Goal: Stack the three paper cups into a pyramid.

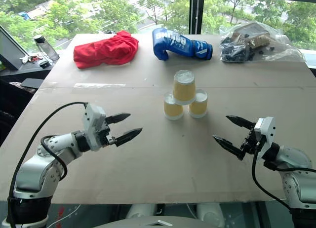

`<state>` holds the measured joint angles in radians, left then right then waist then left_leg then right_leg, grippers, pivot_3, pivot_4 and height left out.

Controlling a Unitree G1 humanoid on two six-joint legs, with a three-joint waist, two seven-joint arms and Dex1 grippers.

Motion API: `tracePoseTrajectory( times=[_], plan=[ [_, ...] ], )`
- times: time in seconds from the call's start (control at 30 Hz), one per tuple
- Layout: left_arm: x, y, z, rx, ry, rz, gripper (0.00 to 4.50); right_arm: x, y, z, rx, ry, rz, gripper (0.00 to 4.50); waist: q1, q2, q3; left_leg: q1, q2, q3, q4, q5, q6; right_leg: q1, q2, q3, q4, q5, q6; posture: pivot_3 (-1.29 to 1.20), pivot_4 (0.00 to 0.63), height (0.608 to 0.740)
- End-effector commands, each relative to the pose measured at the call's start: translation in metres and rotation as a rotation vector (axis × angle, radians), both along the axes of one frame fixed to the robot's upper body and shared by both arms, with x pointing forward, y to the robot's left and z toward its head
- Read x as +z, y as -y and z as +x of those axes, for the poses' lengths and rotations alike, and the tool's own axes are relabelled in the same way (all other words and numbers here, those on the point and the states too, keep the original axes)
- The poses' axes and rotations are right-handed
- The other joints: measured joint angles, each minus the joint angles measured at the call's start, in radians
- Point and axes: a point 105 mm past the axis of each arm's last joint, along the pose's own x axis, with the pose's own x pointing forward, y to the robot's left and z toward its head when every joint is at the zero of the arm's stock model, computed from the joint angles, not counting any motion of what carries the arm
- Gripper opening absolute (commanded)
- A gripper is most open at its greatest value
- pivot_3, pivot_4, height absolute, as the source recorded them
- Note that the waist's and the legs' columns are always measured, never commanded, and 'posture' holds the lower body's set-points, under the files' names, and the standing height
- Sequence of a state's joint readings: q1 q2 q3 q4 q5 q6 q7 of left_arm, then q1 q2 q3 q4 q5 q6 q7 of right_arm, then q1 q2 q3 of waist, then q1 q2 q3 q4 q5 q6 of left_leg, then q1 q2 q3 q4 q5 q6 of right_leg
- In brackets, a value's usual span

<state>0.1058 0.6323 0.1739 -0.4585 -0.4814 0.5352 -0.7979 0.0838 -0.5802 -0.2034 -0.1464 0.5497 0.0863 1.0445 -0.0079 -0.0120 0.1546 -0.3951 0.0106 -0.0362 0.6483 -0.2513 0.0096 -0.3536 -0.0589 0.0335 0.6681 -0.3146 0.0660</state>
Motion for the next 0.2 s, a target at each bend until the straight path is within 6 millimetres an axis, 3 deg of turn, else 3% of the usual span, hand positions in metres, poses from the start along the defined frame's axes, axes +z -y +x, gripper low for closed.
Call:
tracePoseTrajectory(
  times=[0.03, 0.2],
  plan=[
    [-0.007, 0.009, -0.008, 0.036, 0.045, 0.046, 4.47, -0.009, 0.009, 0.004, -0.013, 0.032, -0.042, 4.50, 0.003, 0.000, 0.000, 0.000, 0.000, 0.000, 0.000, 0.000, 0.000, 0.000, 0.000, 0.000, 0.000, 0.000, 0.000, 0.00, 0.150, 0.740],
    [-0.022, 0.008, -0.008, 0.083, 0.051, 0.098, 4.47, -0.019, 0.014, 0.007, -0.014, 0.022, -0.065, 4.50, 0.003, 0.000, 0.000, 0.000, -0.001, 0.000, 0.000, 0.000, 0.000, 0.000, 0.000, 0.000, 0.000, 0.000, 0.000, 0.00, 0.150, 0.740]
  ],
)
